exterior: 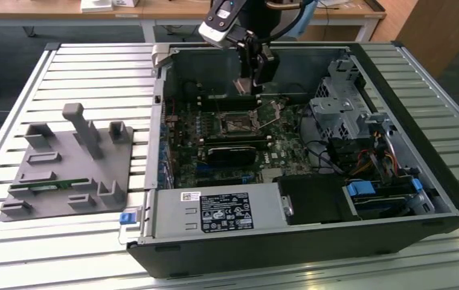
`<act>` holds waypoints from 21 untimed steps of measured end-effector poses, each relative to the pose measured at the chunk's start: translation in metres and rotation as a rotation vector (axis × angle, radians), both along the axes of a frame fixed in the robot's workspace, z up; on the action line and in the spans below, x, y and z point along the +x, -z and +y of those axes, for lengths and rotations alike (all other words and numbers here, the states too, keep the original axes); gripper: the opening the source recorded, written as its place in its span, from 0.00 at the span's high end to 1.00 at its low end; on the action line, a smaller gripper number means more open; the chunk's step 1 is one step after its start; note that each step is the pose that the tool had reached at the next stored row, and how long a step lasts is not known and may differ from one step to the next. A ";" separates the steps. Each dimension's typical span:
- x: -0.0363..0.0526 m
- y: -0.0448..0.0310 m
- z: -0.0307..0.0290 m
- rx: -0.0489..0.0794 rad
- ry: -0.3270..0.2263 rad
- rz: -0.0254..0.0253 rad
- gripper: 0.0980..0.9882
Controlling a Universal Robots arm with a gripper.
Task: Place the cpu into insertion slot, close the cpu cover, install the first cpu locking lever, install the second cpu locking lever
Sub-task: 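Place the cpu into insertion slot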
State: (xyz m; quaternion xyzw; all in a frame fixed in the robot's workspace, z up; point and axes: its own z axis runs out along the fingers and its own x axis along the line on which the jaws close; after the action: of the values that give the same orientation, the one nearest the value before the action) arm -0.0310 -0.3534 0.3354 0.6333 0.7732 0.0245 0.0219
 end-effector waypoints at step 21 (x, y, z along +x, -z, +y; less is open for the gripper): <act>0.0000 0.0173 0.0002 -0.006 0.074 0.0001 0.52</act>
State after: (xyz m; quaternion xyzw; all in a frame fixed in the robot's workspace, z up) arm -0.0310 -0.3532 0.3181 0.6613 0.7494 0.0213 0.0246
